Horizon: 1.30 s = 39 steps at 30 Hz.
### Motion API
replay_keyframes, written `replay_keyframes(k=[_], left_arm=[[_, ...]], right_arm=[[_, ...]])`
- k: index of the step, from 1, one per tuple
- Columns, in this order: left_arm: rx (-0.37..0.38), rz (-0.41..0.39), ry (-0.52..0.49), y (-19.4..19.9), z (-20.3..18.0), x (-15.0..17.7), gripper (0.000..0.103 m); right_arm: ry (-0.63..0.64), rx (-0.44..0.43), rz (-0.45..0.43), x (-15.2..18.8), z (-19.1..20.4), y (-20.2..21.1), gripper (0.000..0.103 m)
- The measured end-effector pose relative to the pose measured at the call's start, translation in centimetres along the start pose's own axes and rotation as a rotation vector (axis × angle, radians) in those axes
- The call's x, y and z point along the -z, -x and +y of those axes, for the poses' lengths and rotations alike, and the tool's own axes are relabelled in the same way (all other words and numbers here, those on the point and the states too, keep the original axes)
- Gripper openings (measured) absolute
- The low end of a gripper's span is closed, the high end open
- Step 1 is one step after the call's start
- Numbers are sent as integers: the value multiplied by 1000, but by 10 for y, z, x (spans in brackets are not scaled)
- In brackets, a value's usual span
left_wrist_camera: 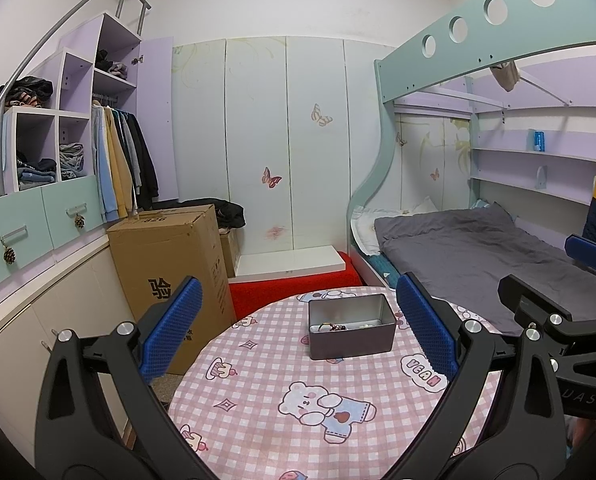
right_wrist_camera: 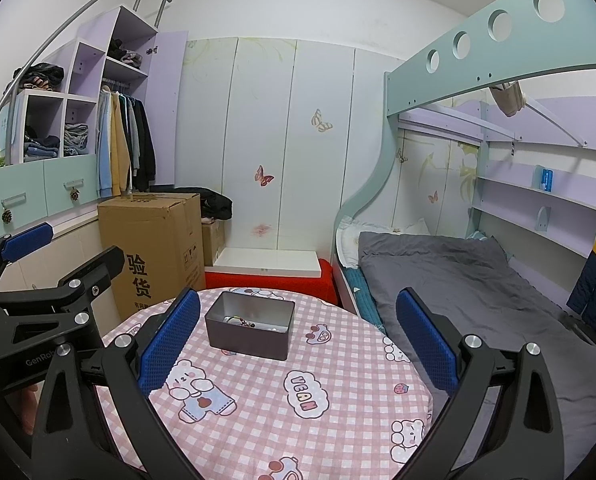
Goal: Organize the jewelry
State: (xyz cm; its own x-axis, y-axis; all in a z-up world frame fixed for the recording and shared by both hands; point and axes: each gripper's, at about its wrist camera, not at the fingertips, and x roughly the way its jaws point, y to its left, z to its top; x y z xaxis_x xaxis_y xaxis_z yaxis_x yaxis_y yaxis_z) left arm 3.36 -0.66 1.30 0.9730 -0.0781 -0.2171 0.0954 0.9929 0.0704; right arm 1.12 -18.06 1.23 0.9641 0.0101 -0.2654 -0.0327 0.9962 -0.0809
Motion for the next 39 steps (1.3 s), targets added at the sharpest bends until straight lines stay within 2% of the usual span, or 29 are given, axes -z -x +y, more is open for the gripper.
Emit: replay_keyframes(k=[39], left_arm=[[2, 18, -3, -4, 12, 9, 96]], right_arm=[[-10, 4, 26, 6, -2, -12, 95]])
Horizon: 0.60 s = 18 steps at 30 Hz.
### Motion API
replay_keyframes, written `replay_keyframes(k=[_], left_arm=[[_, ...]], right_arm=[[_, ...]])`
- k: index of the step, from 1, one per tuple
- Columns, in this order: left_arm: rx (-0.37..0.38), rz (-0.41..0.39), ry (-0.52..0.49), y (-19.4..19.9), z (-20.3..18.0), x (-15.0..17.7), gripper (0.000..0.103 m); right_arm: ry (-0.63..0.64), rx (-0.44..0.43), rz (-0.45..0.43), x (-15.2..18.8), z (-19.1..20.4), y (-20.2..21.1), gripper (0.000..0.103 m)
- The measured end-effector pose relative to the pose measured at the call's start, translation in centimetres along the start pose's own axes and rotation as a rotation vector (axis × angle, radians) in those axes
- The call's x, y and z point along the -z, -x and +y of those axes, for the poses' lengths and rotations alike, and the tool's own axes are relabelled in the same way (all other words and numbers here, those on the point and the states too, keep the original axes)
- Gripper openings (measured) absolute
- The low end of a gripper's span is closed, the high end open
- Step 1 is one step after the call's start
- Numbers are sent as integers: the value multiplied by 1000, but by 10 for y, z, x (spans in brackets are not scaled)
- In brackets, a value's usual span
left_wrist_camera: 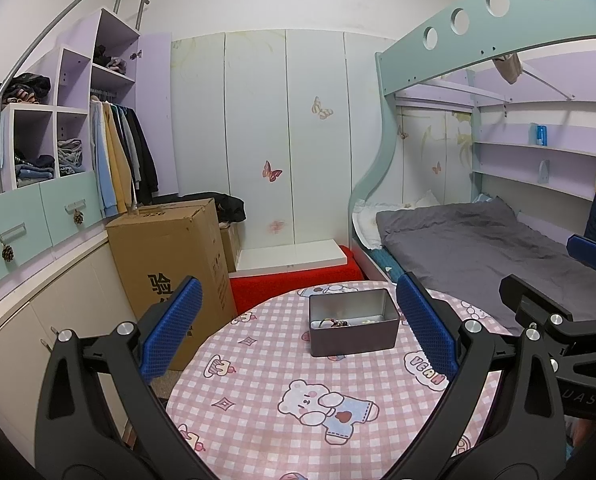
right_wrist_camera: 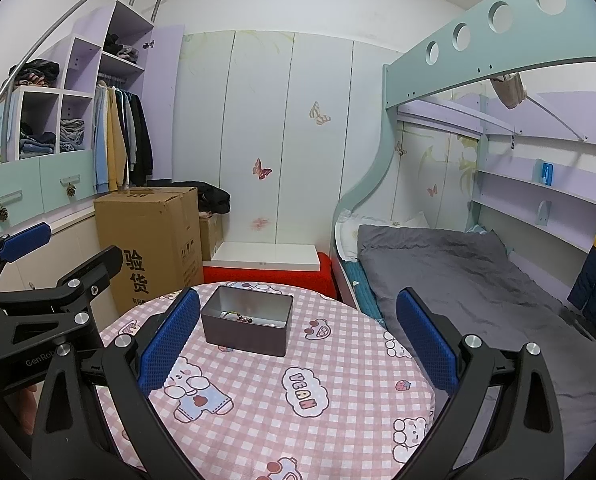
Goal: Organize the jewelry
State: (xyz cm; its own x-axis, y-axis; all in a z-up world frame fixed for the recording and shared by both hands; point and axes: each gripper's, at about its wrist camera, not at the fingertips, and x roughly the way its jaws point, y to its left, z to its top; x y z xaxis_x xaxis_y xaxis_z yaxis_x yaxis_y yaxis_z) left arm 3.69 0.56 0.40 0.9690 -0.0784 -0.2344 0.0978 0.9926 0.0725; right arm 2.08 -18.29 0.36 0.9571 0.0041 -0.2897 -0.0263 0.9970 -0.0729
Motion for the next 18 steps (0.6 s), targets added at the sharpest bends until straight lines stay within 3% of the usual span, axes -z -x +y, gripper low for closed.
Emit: replay_keyframes(k=[18], left_arm=[[1, 24, -6, -11, 5, 7, 96]], right_arm=[[-8, 2, 22, 5, 1, -10, 95]])
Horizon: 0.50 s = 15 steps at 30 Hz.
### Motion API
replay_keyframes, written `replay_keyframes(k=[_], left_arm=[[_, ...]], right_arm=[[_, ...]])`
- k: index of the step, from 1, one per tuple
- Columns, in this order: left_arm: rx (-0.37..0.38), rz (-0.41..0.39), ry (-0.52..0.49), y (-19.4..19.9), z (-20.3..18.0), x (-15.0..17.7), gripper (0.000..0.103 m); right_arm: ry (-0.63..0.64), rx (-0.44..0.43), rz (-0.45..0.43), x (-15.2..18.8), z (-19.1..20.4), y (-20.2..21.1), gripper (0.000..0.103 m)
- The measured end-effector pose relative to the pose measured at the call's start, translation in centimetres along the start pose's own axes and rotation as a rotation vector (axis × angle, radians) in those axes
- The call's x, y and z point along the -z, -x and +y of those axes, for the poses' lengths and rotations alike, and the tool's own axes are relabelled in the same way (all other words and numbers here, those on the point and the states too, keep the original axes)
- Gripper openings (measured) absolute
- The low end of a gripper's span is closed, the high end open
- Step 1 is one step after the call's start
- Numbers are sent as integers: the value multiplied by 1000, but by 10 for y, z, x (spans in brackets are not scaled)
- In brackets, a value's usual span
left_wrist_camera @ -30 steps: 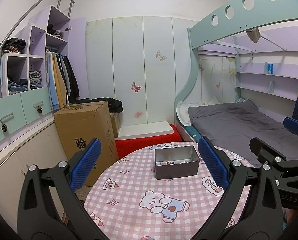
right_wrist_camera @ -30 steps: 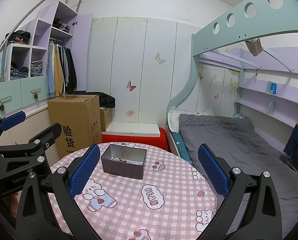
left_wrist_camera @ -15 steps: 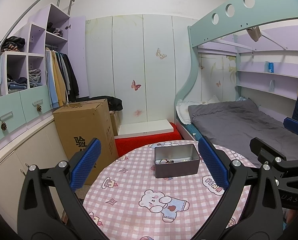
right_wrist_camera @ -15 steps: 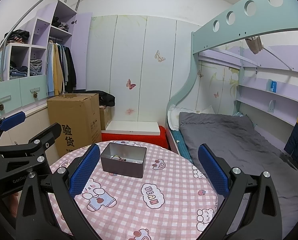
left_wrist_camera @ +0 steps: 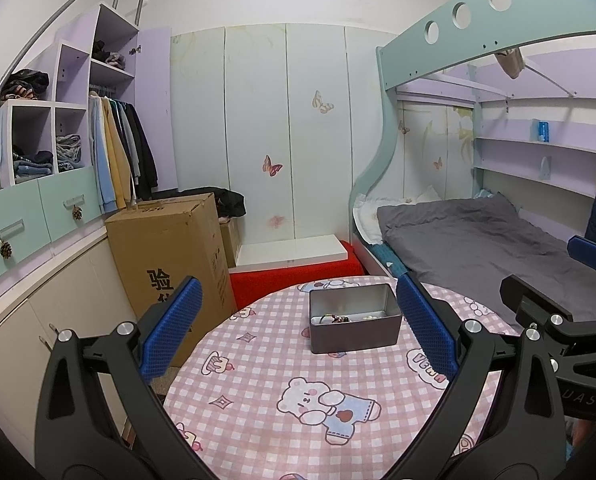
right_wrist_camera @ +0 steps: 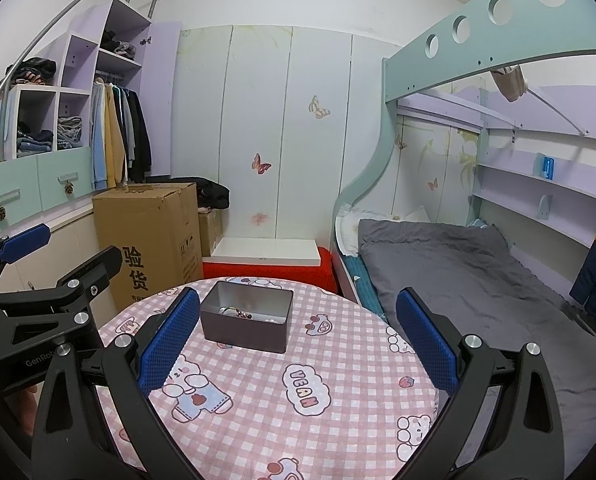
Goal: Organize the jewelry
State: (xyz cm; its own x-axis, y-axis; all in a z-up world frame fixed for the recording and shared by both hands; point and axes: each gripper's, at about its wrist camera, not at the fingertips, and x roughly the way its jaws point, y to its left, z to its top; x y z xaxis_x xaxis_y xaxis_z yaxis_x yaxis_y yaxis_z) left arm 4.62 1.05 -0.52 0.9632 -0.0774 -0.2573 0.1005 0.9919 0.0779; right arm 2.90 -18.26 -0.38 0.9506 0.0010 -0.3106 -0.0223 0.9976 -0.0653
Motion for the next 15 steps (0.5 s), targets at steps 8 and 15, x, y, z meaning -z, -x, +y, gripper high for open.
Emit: replay_keyframes(k=[8, 15], left_arm=[[-2, 34, -7, -16, -3, 2, 96], [-9, 99, -23, -43, -8, 12, 96]], right_arm=[[-7, -2, 32, 4, 0, -14, 95], [-17, -5, 96, 15, -1, -40, 95]])
